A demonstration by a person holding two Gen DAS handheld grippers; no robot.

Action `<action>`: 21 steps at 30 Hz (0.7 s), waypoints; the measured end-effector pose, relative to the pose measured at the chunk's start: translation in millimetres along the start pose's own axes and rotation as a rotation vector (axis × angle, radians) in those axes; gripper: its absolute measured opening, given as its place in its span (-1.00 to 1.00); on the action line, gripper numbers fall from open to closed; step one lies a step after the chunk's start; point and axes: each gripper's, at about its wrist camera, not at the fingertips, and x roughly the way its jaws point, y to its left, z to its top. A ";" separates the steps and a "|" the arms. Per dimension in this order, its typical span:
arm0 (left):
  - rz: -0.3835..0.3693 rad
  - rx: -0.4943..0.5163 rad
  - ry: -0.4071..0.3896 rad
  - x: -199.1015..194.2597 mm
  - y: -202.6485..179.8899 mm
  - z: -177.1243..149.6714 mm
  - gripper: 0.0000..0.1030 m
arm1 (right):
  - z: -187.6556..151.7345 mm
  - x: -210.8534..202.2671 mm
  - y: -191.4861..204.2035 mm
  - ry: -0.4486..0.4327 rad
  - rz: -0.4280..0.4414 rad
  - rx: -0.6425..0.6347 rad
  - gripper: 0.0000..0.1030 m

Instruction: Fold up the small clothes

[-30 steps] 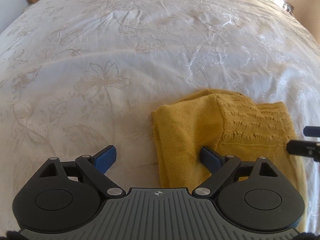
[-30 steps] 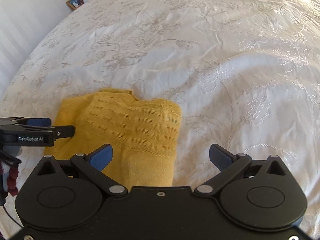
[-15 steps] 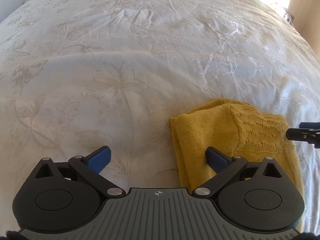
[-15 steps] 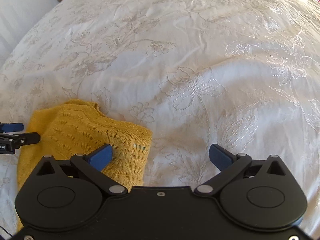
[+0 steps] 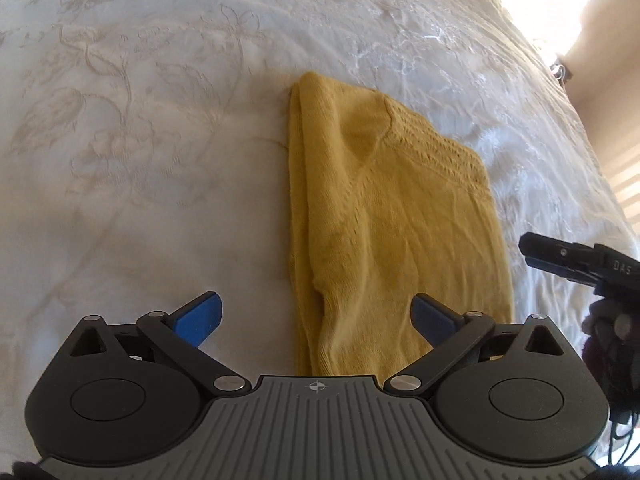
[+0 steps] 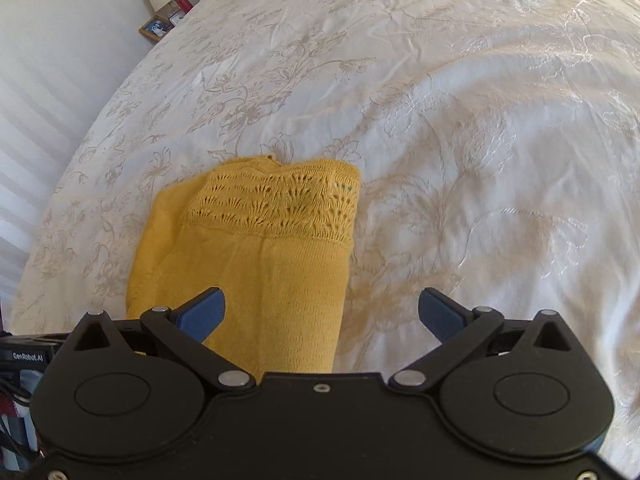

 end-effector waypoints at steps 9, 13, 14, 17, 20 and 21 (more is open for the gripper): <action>-0.048 0.039 0.042 39.1 -12.9 11.2 0.99 | 24.4 31.3 1.2 0.037 0.099 0.022 0.99; -0.079 0.043 0.038 48.4 -14.6 22.0 0.99 | 35.1 57.1 0.8 0.077 0.139 0.032 0.99; -0.088 0.038 0.037 49.7 -14.0 24.7 0.99 | 37.0 63.8 0.5 0.088 0.153 0.034 0.99; -0.116 0.039 0.030 52.6 -13.9 30.5 0.99 | 41.3 80.2 3.4 0.108 0.199 0.032 1.00; -0.128 0.070 0.025 55.2 -17.8 32.1 0.99 | 45.1 87.8 4.5 0.100 0.231 0.026 1.00; -0.130 0.079 0.024 55.6 -19.4 31.5 0.99 | 45.8 88.2 1.5 0.094 0.252 0.043 1.00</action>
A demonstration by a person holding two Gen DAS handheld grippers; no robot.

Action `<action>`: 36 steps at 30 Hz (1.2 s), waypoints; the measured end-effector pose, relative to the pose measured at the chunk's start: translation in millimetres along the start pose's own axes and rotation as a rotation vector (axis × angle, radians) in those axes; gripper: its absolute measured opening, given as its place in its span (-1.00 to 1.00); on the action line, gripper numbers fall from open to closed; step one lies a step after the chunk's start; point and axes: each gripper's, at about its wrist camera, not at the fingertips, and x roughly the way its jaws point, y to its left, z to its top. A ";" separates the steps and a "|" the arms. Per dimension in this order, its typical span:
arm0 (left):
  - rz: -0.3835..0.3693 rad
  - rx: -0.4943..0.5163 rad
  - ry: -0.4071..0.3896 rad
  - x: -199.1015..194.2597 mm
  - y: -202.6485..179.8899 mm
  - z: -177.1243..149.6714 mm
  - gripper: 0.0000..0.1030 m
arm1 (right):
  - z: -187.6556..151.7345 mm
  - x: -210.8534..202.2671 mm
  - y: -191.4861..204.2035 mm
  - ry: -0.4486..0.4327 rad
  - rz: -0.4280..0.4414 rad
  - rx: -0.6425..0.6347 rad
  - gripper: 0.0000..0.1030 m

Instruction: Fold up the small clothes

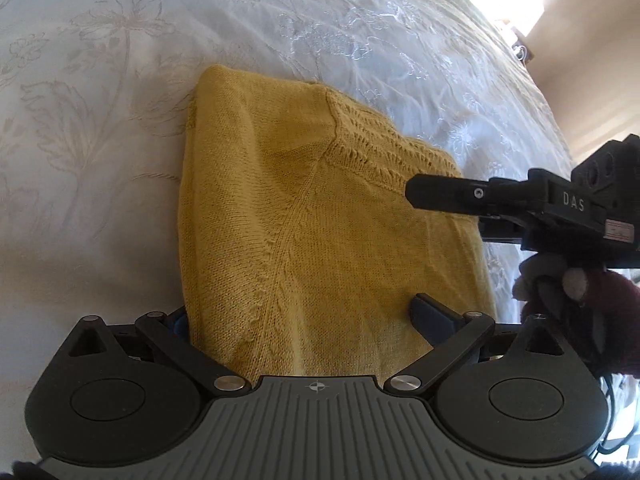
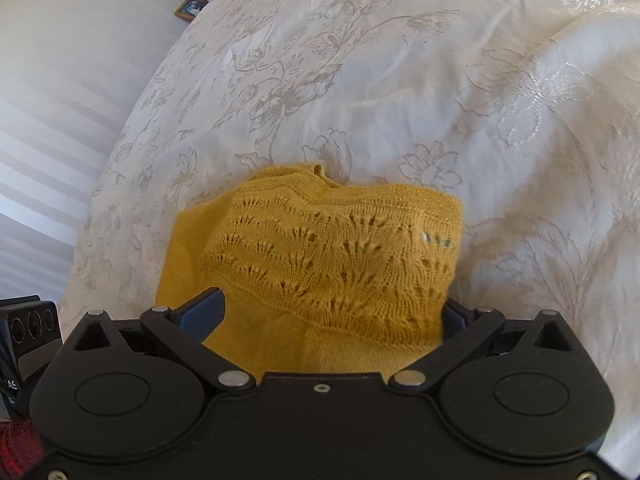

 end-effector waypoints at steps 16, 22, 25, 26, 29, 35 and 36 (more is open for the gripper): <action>-0.069 -0.054 0.018 -19.4 -1.8 -14.9 -0.44 | -10.0 -27.5 16.1 0.026 -0.078 0.030 -0.16; -0.129 -0.033 -0.019 -49.4 -26.4 -27.9 -0.57 | -26.6 -75.3 44.9 -0.035 -0.079 -0.024 -0.24; -0.161 0.018 -0.027 -61.0 -54.4 -41.3 -0.57 | -42.5 -99.6 55.8 -0.052 -0.071 -0.037 -0.24; -0.174 0.030 -0.029 -63.8 -62.7 -46.4 -0.57 | -48.2 -106.8 58.2 -0.055 -0.076 -0.040 -0.24; -0.209 0.051 -0.017 -64.6 -89.7 -63.6 -0.57 | -69.7 -132.3 61.2 -0.062 -0.089 -0.037 -0.24; -0.253 0.065 0.026 -66.6 -123.5 -108.2 -0.57 | -113.4 -176.9 46.9 -0.051 -0.084 0.009 -0.24; -0.260 0.059 0.032 -65.6 -127.4 -115.4 -0.57 | -119.8 -182.5 42.6 -0.045 -0.079 0.023 -0.24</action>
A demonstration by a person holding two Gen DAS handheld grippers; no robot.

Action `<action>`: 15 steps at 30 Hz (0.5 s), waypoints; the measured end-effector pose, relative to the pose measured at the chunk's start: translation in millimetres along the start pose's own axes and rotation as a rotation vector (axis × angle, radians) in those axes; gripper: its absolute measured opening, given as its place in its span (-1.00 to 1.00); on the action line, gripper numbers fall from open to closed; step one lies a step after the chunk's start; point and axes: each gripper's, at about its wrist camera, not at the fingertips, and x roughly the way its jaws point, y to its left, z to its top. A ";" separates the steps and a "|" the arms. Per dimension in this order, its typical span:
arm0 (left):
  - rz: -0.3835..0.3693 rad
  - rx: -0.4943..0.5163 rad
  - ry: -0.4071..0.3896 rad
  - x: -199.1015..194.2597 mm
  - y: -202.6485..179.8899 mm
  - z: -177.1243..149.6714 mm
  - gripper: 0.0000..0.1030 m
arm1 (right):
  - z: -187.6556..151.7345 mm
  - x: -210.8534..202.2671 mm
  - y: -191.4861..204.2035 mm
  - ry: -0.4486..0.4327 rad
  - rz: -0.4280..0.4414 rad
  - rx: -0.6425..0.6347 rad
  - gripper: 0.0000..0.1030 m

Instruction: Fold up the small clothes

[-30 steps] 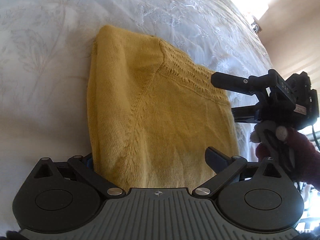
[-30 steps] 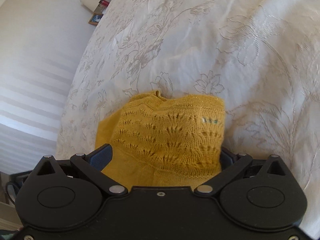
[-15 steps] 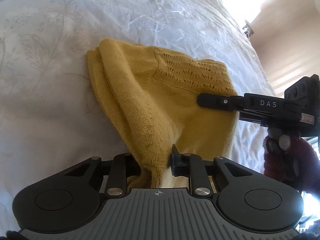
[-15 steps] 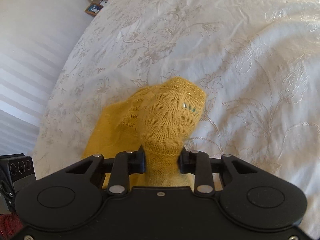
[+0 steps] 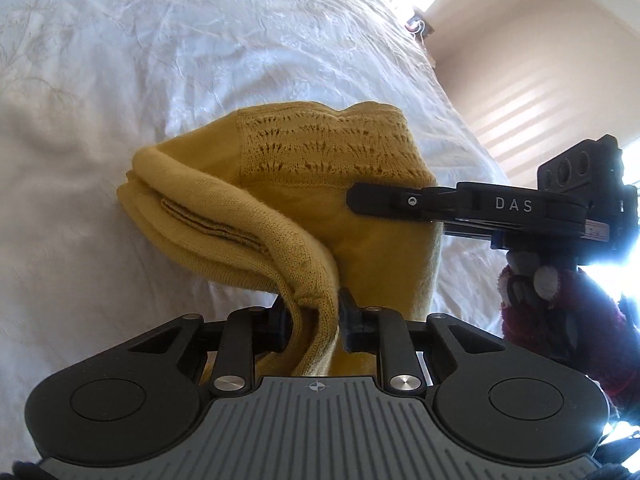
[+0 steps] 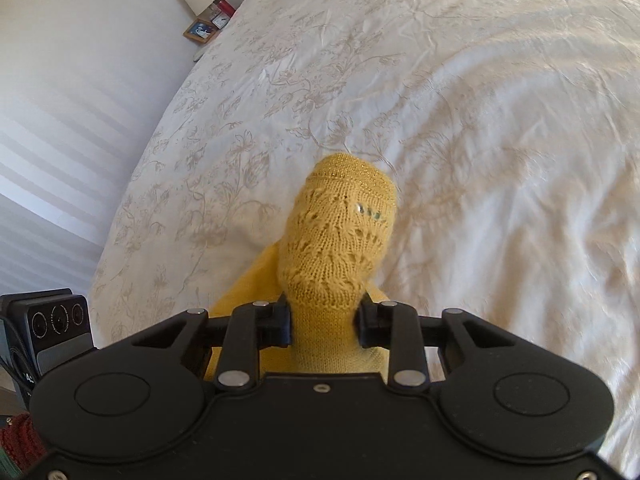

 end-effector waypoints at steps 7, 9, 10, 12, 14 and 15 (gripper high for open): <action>0.135 -0.162 0.079 30.8 15.1 -59.9 -0.54 | -31.3 -6.4 -48.6 0.018 -0.216 0.007 -0.06; 0.239 -0.225 0.108 40.4 31.0 -78.7 -0.38 | -35.2 -6.0 -67.6 -0.004 -0.345 0.022 -0.04; 0.242 -0.265 0.093 40.4 38.0 -85.5 -0.35 | -36.4 -8.4 -74.6 -0.014 -0.355 0.041 -0.04; 0.242 -0.328 0.057 36.0 44.4 -92.2 -0.35 | -41.4 -18.3 -86.0 -0.030 -0.319 0.069 0.01; 0.274 -0.299 0.044 30.6 36.4 -90.5 -0.33 | -48.6 -25.5 -88.9 -0.019 -0.280 0.042 0.13; 0.300 -0.269 0.045 29.7 31.4 -88.3 -0.25 | -52.3 -27.1 -89.3 -0.006 -0.264 0.024 0.16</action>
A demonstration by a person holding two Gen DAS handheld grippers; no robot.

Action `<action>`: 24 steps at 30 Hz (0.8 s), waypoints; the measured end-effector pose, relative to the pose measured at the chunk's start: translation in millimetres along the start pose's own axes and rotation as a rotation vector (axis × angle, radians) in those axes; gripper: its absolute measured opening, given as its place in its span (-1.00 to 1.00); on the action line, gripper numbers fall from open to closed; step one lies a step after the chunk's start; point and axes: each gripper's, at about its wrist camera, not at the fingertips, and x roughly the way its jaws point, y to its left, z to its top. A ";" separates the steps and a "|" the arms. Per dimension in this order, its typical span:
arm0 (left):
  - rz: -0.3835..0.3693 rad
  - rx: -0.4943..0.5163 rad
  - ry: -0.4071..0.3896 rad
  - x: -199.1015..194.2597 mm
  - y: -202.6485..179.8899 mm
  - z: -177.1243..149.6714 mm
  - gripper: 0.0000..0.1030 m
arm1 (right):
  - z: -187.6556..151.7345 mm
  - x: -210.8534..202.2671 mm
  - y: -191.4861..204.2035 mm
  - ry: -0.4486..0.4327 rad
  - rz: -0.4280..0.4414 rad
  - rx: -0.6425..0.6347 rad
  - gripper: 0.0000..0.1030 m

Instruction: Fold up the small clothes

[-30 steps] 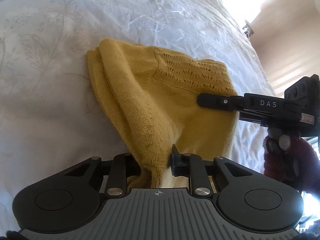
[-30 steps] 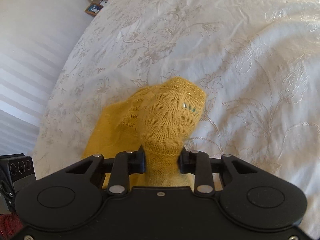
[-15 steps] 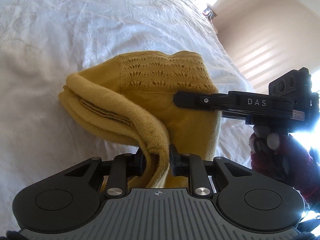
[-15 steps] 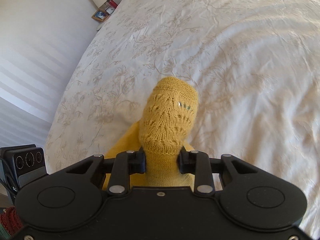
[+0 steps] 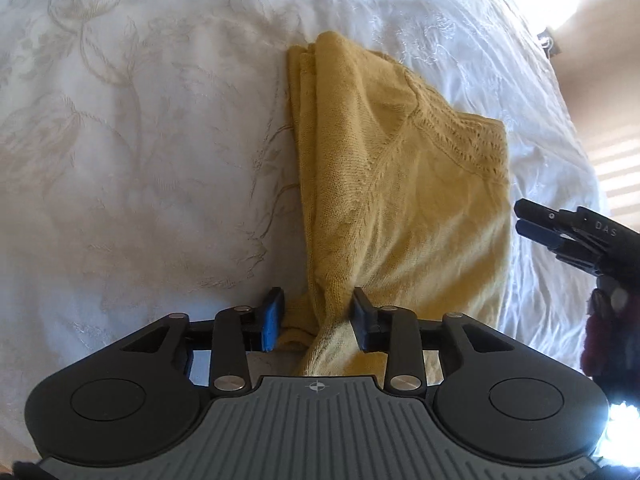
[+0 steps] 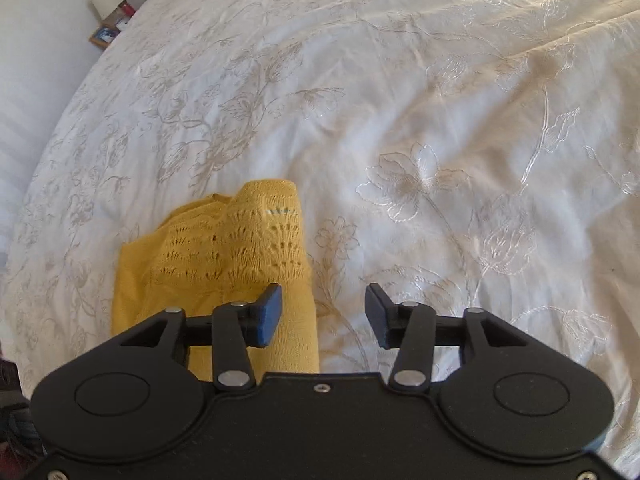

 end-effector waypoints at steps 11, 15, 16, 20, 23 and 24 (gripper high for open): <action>0.119 0.244 -0.231 -47.9 -61.5 13.3 -0.11 | -43.0 -2.0 0.0 0.116 0.154 -0.109 0.32; 0.179 0.284 -0.270 -16.2 -75.8 39.8 -0.07 | -52.6 15.3 8.0 0.193 0.138 -0.190 0.46; 0.207 0.291 -0.270 -6.4 -76.6 46.9 -0.07 | -56.6 21.1 10.0 0.218 0.105 -0.223 0.46; 0.340 0.270 -0.204 26.3 -57.3 73.8 0.02 | -65.5 31.6 7.1 0.235 0.067 -0.246 0.46; 0.312 0.127 -0.204 30.6 -29.7 86.2 0.34 | -63.7 29.2 8.9 0.247 0.058 -0.247 0.46; 0.303 0.108 -0.202 29.9 -26.7 87.2 0.35 | -61.4 26.9 10.7 0.249 0.055 -0.253 0.46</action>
